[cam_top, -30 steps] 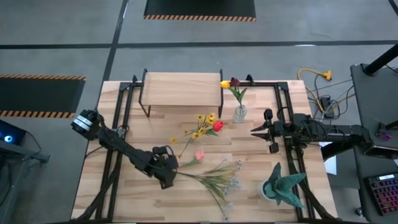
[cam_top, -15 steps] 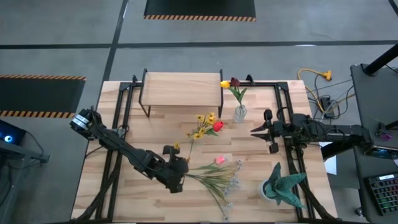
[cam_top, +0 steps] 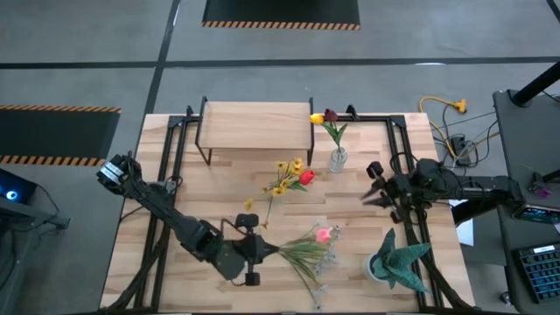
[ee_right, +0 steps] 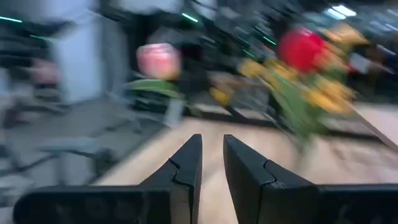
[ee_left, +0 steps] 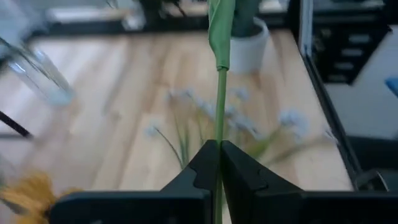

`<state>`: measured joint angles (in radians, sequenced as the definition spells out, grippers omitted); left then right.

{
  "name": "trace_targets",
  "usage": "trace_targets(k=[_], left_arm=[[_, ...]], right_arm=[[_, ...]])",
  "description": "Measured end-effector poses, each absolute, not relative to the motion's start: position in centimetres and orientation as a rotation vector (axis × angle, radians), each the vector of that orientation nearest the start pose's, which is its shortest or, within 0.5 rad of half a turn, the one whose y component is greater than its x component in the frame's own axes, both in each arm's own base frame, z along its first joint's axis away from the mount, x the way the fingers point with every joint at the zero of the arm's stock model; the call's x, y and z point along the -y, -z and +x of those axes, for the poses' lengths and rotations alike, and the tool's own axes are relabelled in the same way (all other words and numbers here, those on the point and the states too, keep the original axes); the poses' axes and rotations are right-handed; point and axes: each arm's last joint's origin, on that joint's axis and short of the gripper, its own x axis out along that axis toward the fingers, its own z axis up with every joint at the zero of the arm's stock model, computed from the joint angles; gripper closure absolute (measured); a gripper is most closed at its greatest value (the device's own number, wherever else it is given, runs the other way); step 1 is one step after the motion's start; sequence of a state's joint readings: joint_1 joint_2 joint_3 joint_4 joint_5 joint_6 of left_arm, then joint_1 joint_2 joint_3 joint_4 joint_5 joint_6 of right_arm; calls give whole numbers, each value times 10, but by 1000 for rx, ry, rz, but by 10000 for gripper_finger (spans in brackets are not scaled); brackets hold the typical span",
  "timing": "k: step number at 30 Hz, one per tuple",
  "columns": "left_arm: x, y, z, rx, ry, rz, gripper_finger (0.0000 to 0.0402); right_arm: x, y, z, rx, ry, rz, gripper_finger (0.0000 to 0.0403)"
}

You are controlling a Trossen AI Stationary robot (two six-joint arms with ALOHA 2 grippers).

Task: Pick and place flowers into a vace then onto a shelf
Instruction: Put the pink tulip into the top transparent vase

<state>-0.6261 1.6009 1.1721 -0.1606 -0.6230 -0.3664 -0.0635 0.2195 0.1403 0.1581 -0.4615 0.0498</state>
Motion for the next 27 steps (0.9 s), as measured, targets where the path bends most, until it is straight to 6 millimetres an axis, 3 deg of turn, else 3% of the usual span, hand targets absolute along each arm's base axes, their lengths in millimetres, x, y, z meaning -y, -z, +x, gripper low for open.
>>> trace_targets(k=[3,7,18,27], left_arm=[[195,-274,294,-398,-158,28,402],[194,-279,296,-342,-203,47,402],[189,-302,307,-158,-247,145,402],[159,-310,326,-113,-342,181,401]], right_arm=[[-9,-213,103,164,-515,-14,339],[-9,-218,102,246,-516,-38,312],[-7,-226,109,330,-448,-44,185],[-9,-238,131,378,-469,-50,145]])
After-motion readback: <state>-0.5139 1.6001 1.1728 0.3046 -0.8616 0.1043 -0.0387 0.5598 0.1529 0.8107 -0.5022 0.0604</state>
